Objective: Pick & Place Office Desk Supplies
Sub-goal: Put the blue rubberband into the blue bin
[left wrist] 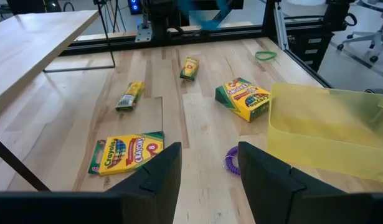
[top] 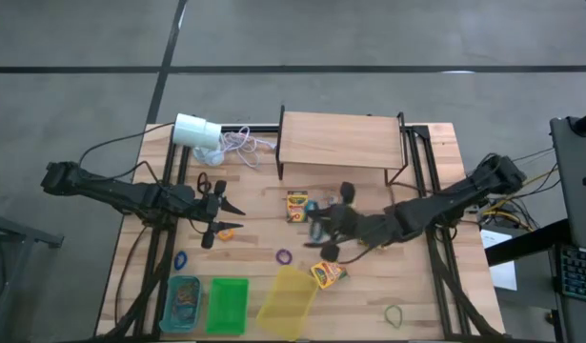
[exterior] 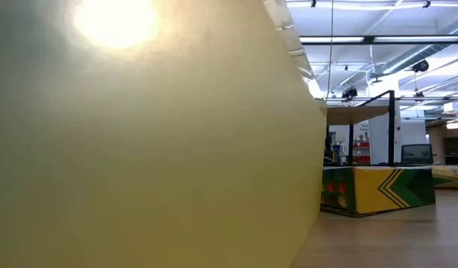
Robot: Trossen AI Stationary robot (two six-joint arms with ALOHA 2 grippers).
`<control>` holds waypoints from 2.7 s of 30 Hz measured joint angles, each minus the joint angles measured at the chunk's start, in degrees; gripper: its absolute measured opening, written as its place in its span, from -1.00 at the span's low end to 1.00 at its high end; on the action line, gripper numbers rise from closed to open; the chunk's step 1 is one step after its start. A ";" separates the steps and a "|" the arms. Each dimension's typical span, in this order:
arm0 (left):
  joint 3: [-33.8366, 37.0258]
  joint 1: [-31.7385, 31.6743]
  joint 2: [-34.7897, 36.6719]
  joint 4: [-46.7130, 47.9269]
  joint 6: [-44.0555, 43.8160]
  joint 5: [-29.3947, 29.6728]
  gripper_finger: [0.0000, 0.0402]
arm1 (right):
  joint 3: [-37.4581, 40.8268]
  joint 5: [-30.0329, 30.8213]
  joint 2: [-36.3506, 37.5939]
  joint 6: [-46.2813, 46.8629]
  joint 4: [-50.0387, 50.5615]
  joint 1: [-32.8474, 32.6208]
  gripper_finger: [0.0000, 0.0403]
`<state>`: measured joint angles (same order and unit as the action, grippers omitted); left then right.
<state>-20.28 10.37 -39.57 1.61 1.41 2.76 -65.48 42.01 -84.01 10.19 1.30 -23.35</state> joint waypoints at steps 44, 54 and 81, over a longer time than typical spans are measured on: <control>-0.01 0.00 -0.02 3.13 0.00 0.00 -0.20 | -21.32 -11.15 -37.00 -3.72 -11.85 5.03 -0.96; -0.01 0.02 -0.02 3.56 0.00 0.00 -0.20 | -21.28 -19.46 -41.39 -3.75 -18.47 8.44 -0.96; -0.01 0.02 -0.02 6.14 0.00 0.01 -0.20 | -21.50 -33.17 -50.74 -1.19 -27.80 14.27 -0.96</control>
<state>-20.29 10.39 -39.59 7.75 1.41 2.77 -86.98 8.84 -134.75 9.00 -26.49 -9.08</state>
